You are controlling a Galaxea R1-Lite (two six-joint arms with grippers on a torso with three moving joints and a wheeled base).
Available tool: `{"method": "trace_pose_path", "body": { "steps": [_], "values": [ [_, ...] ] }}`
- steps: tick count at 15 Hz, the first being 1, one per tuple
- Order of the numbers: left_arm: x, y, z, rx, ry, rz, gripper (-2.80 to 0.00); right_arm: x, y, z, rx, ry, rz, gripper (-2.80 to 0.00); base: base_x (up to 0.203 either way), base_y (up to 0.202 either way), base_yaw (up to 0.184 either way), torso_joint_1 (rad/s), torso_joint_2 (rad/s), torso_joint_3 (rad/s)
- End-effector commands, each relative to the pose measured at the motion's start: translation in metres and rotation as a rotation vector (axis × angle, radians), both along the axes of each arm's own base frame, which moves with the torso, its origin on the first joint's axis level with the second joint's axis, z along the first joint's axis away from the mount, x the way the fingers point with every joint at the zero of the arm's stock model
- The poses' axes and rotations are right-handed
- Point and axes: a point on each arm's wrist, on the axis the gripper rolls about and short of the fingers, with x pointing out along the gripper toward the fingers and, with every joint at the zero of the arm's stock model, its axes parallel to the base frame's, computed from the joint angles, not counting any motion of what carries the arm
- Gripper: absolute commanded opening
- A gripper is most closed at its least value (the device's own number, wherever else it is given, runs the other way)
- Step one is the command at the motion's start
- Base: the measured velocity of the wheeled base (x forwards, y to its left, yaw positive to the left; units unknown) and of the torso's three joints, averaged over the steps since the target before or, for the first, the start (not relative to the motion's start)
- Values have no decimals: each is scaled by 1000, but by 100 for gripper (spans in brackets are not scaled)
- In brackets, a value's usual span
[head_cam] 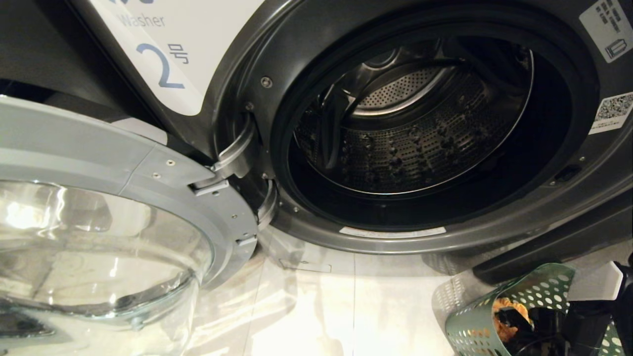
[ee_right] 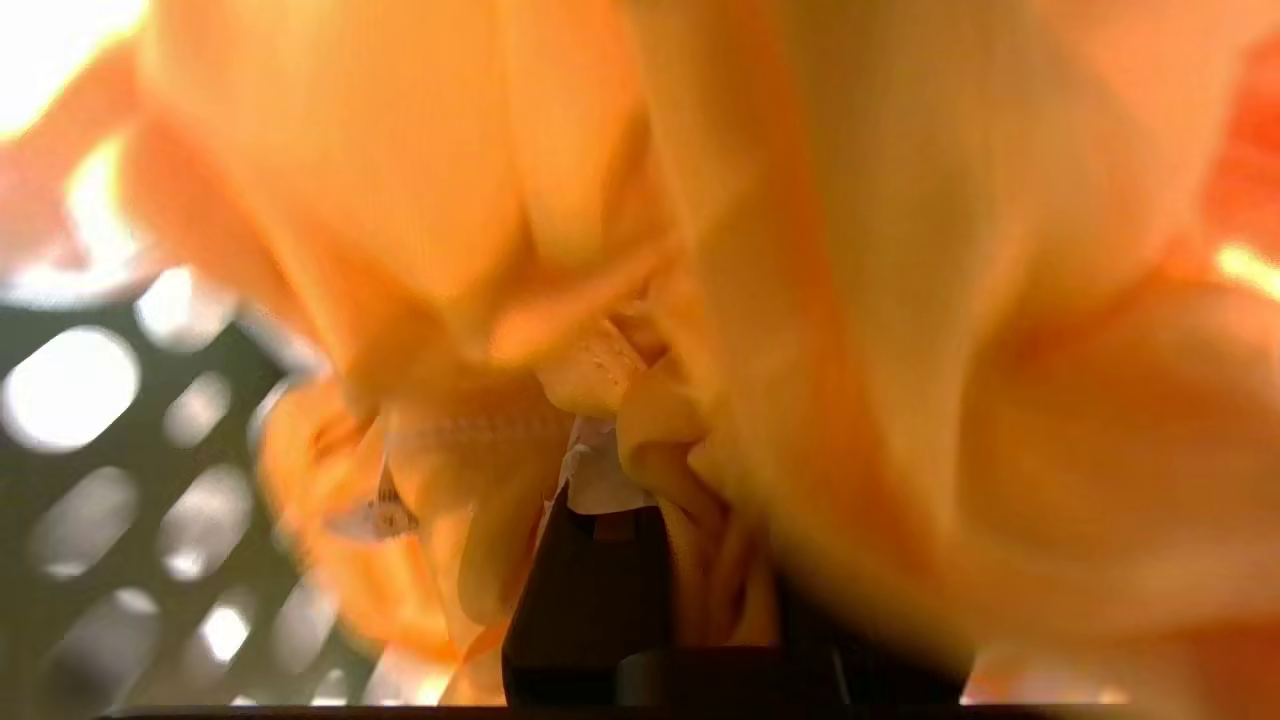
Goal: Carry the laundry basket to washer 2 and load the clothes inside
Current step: Place the clothes into the washing machine
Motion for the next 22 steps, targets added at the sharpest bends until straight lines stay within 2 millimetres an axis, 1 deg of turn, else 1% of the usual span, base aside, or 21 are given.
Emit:
{"method": "trace_pose_path", "body": {
  "steps": [1,4,6,9,11,14,17,19,20,21,22],
  "values": [
    [0,0,0,0,1,0,-280,-1,-1,25,-11,-23,2,-280,0,0,0,0,0,0],
    [0,0,0,0,-1,0,-280,-8,-1,66,-23,-51,-8,-280,0,0,0,0,0,0],
    [0,0,0,0,1,0,-280,-20,-3,101,-36,-81,-30,-280,0,0,0,0,0,0],
    [0,0,0,0,1,0,-280,-54,2,156,-47,-115,-73,-280,0,0,0,0,0,0],
    [0,0,0,0,0,0,-280,-80,9,189,-50,-148,-121,-280,0,0,0,0,0,0],
    [0,0,0,0,-1,0,-280,-124,20,231,-83,-220,-193,-280,0,0,0,0,0,0],
    [0,0,0,0,0,0,-280,-155,34,270,-183,-346,-245,-280,0,0,0,0,0,0],
    [0,0,0,0,1,0,-280,-169,40,294,-268,-447,-281,-280,0,0,0,0,0,0],
    [0,0,0,0,0,0,-280,-173,42,310,-312,-512,-294,-280,0,0,0,0,0,0],
    [0,0,0,0,1,0,-280,-174,42,327,-349,-575,-298,-280,0,0,0,0,0,0],
    [0,0,0,0,-1,0,-280,-169,38,349,-380,-638,-295,-280,0,0,0,0,0,0]
  ]
}}
